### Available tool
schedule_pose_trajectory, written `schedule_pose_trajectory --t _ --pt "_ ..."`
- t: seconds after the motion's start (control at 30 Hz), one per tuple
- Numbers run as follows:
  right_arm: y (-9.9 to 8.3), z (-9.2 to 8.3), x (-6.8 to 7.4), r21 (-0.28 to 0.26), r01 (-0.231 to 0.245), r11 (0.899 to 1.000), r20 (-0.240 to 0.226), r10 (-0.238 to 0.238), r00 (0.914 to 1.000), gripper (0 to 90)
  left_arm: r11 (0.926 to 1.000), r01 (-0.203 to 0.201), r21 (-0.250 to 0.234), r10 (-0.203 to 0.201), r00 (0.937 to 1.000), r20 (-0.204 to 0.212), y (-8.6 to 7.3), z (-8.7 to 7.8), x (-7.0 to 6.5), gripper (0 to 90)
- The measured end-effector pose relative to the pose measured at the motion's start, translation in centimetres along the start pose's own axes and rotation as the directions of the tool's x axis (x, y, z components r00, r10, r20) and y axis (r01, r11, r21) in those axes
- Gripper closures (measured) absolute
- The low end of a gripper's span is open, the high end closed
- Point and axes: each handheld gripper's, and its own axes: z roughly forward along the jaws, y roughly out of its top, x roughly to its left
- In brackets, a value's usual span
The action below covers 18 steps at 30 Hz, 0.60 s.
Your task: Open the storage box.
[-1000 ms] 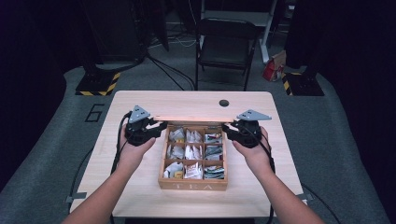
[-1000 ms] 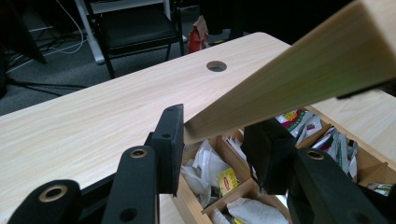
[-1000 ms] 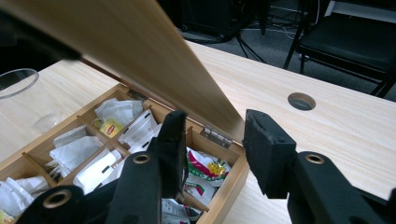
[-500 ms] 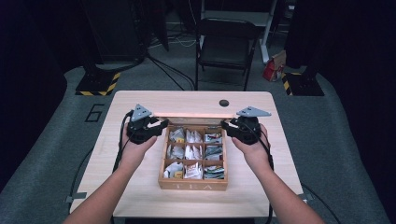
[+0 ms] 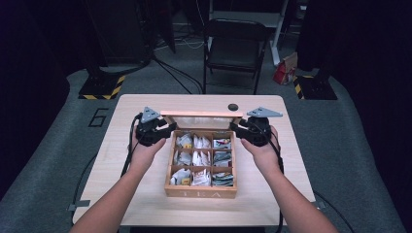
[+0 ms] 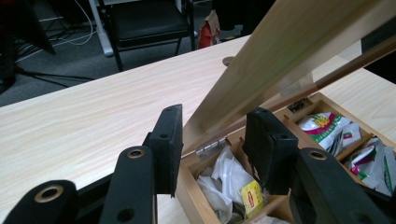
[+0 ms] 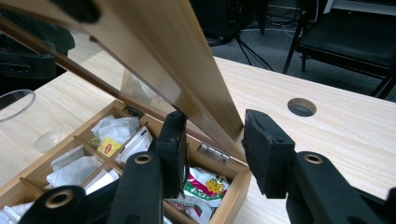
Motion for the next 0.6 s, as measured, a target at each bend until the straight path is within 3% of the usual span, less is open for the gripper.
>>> schedule_pose_trajectory --t 0.37,0.6 --pt "0.5 0.5 -0.5 -0.014 -0.019 1.0 -0.003 0.019 0.9998 59.4 0.9995 0.024 -0.021 -0.024 0.9996 0.016 0.1 0.6 0.5 61.6" --pt "0.4 1.2 -1.0 0.001 0.007 1.0 -0.002 -0.007 1.0 56.4 0.9996 0.026 -0.013 -0.026 0.9995 0.019 0.5 0.8 0.7 62.0"
